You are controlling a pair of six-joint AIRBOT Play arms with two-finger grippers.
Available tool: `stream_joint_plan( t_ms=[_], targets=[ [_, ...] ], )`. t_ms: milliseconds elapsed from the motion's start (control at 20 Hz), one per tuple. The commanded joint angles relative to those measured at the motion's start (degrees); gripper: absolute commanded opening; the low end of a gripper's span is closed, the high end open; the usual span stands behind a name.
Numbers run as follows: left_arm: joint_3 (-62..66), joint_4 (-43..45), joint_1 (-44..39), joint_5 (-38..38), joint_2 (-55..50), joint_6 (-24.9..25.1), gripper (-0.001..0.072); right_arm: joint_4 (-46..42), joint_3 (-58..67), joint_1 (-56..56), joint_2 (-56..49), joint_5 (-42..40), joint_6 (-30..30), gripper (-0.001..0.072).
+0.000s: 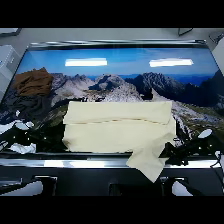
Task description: Fold the clothes and pants, and hang the long-sleeved shirts on hangers.
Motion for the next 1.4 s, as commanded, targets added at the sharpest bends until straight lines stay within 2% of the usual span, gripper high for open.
stream_joint_plan(
  t_ms=[0,50,100,300,450,550,750,850,1000,1100,1350],
  targets=[
    [0.0,0.1,0.0,0.0,0.0,0.0,0.002,1.2,-0.6,0.0,0.0,-3.3,-0.7,0.031],
    [0.0,0.1,0.0,0.0,0.0,0.0,0.002,1.2,-0.6,0.0,0.0,-2.9,-1.1,0.0079],
    [0.1,0.1,0.0,0.0,0.0,0.0,0.002,1.2,-0.6,0.0,0.0,-2.5,-1.2,0.0032],
    [2.8,0.1,0.3,-2.3,1.6,0.2,0.0019,3.1,4.1,0.0,0.1,2.8,-4.9,0.0032],
    [10.4,0.1,0.1,-7.2,1.8,0.1,0.0018,4.5,14.6,0.0,0.0,5.7,-2.8,0.0031],
    [16.3,0.1,-1.0,-6.6,1.2,-0.1,0.0018,7.4,22.0,0.1,-0.4,3.1,-1.5,0.0031],
    [29.8,0.1,-4.7,-2.6,-5.0,-4.7,0.002,10.6,34.9,1.6,-8.2,-2.1,1.1,0.0031],
    [37.3,0.1,-6.5,-3.5,-10.7,-6.8,0.002,10.5,41.0,5.7,-14.2,-5.0,1.1,0.0032],
    [47.4,0.2,-7.5,-6.2,-18.9,-9.8,0.002,10.6,49.9,9.6,-23.1,-9.5,4.6,0.0033],
    [51.8,0.2,-7.5,-7.0,-23.1,-11.6,0.002,10.6,53.5,11.0,-27.7,-9.8,4.9,0.0034],
    [52.9,0.2,-7.5,-9.2,-29.6,-11.7,0.0023,12.9,54.1,12.1,-33.3,-11.8,5.0,0.0035]
  ],
)
